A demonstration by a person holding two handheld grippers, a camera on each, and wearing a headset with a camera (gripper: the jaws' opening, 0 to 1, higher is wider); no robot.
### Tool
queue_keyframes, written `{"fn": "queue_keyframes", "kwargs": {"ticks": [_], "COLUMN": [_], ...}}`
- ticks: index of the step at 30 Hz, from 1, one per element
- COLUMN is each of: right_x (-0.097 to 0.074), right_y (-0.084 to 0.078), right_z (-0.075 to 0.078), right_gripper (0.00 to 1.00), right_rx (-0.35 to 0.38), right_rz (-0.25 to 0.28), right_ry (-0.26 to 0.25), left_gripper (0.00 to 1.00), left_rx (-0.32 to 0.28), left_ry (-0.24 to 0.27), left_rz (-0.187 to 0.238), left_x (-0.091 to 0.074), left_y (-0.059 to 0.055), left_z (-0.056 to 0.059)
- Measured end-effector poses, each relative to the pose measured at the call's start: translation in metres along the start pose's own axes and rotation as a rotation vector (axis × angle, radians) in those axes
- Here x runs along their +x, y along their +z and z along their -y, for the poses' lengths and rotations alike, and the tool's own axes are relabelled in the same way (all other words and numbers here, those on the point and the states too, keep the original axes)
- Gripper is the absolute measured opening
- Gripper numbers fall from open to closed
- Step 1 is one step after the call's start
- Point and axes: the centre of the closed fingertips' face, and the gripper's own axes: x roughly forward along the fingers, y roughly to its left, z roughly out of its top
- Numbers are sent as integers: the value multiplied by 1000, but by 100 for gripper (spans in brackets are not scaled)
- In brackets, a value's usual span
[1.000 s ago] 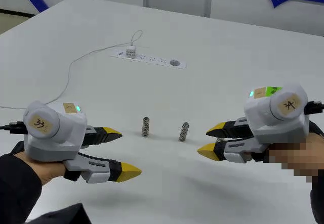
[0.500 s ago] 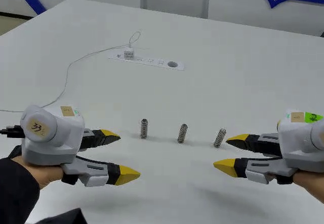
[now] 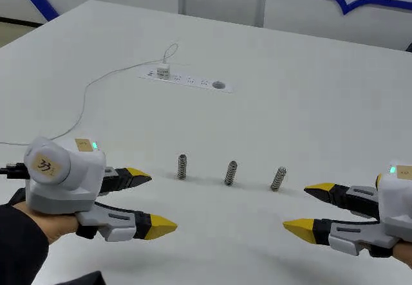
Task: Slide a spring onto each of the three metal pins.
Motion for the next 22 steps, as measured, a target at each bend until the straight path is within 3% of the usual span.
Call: {"fn": "queue_keyframes", "kwargs": {"ticks": [22], "right_x": [-5], "right_y": [-5], "right_z": [3], "right_gripper": [55], "right_rx": [22], "right_rz": [12], "right_ry": [-35], "left_gripper": [67], "left_rx": [-4], "left_ry": [5], "left_rz": [-3], "left_x": [-1], "left_y": [-2], "left_z": [-2]}}
